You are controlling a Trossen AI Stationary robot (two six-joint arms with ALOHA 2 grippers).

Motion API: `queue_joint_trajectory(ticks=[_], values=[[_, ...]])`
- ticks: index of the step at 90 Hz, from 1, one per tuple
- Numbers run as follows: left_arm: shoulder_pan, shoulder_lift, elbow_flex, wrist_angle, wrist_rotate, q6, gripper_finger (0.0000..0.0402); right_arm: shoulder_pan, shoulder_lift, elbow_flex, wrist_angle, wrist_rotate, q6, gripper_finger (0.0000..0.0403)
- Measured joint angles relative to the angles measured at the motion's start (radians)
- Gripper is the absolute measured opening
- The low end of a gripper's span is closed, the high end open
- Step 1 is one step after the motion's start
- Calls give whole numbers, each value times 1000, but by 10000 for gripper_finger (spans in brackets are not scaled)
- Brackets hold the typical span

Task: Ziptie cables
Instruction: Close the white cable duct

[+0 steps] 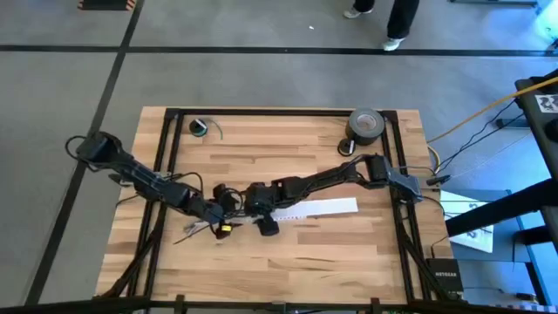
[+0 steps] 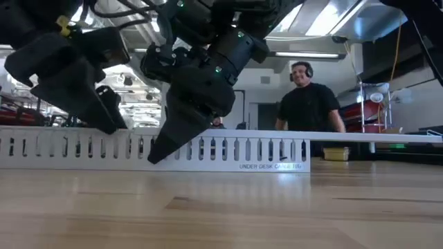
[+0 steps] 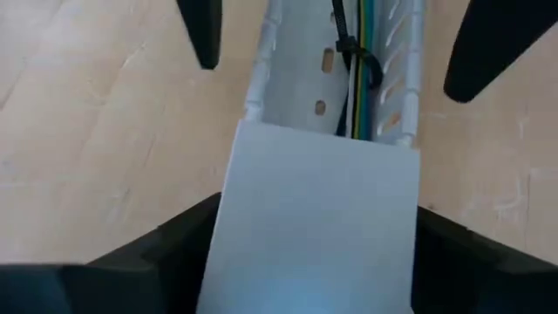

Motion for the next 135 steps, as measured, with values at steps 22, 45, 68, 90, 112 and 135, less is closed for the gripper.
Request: queue_joint_trajectory(ticks=[22, 45, 68, 90, 112, 135], values=[[0, 79, 0, 77, -1, 14, 336, 0, 0, 0, 5, 16, 0, 275], [0, 86, 0, 93, -3, 14, 290, 0, 0, 0, 5, 17, 1, 275], [0, 86, 0, 92, -4, 20, 234, 1, 0, 0, 5, 25, 18, 275], [0, 86, 0, 94, -3, 19, 198, 1, -16, 0, -10, 26, 53, 276], [0, 86, 1, 88, -1, 13, 194, -7, -43, 0, -39, 10, 71, 284], [-6, 85, 2, 74, -2, 5, 194, -27, -120, 2, -201, -37, 68, 320]])
